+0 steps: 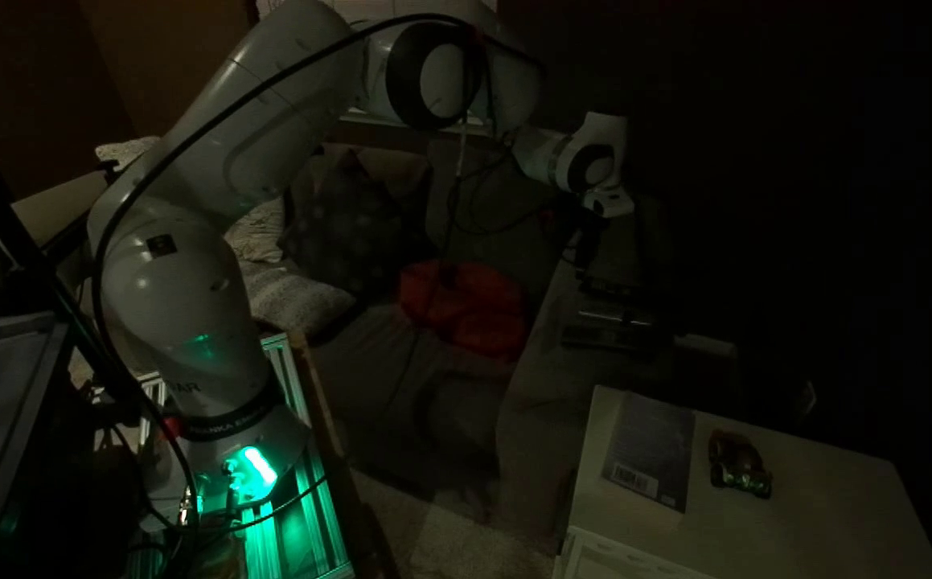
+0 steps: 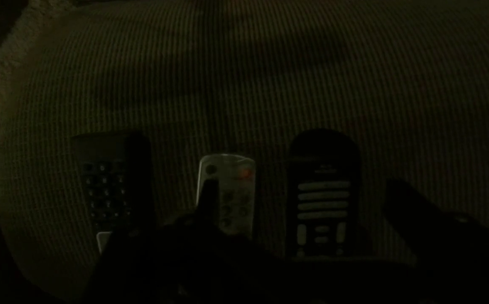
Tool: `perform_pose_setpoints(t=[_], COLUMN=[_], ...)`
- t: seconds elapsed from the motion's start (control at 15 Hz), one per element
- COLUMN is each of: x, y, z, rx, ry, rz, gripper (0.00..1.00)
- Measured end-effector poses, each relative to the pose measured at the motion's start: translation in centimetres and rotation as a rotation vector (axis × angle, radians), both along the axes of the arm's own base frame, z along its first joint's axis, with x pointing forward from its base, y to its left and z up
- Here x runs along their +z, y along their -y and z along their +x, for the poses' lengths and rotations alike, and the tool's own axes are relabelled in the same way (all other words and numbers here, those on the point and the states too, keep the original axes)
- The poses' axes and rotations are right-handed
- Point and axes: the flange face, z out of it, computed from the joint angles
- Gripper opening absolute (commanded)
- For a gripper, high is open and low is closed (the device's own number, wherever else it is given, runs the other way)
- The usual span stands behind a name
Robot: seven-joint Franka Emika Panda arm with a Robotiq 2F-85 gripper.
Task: Put the black remote on the book on the table
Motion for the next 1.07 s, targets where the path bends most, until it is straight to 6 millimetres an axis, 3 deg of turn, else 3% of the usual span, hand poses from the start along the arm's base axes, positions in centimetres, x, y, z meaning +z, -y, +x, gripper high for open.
perform_pose_setpoints(t=[0.6,1.07], x=[-4.0,-4.3], y=[-0.8,-1.1], z=[2.2,2.6], rx=[-0.078,-0.041], ry=[0.069,0.075], rz=[-0.081,-0.084], gripper=[1.0,1.0])
